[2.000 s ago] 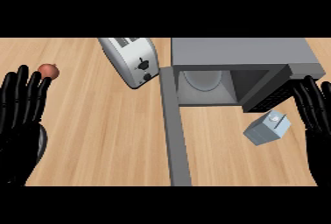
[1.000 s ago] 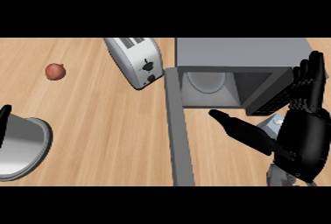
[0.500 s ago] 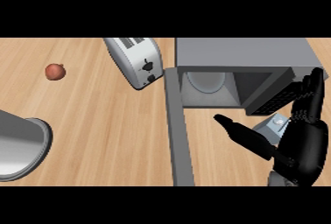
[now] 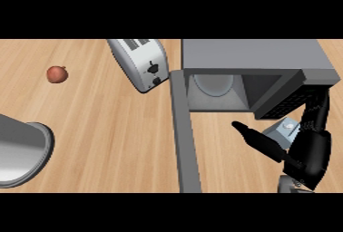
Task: Pick up the milk, place it into the microwave and close the microwave
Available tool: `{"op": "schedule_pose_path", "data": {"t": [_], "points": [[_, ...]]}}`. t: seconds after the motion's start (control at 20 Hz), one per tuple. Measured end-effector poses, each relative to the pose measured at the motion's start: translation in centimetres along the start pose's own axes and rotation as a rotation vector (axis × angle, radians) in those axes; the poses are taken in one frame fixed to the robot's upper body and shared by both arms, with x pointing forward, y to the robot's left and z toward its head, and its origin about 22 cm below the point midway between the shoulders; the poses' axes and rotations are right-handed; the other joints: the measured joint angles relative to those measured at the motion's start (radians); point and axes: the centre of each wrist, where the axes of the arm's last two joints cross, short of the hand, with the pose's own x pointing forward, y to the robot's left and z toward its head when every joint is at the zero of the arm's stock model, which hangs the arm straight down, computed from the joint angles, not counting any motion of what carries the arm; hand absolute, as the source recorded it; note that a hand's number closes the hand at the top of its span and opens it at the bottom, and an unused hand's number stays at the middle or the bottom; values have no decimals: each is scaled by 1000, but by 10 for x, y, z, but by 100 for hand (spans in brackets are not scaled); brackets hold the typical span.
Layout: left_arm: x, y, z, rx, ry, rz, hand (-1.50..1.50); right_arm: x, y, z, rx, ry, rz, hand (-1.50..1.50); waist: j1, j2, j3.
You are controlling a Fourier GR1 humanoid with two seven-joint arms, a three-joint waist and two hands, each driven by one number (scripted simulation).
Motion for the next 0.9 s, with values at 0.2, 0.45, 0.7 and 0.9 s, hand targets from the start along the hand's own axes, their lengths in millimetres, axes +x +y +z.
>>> {"op": "schedule_pose_path", "data": {"t": [0.2,0.45,0.7,0.9], "points": [[2,7,4,-6,9,-9,-150,-24,-10,-5,-36,35,24,-150,1,0,0],[1,16,5,-5,11,-4,-150,-60,-28,6,-86,62,40,-150,-2,0,0],[1,15,10,1,6,6,-150,-91,-41,16,-102,96,56,-150,-2,0,0],[6,20,13,7,33,-15,-150,-116,-49,20,-96,109,50,-150,0,0,0]]}}
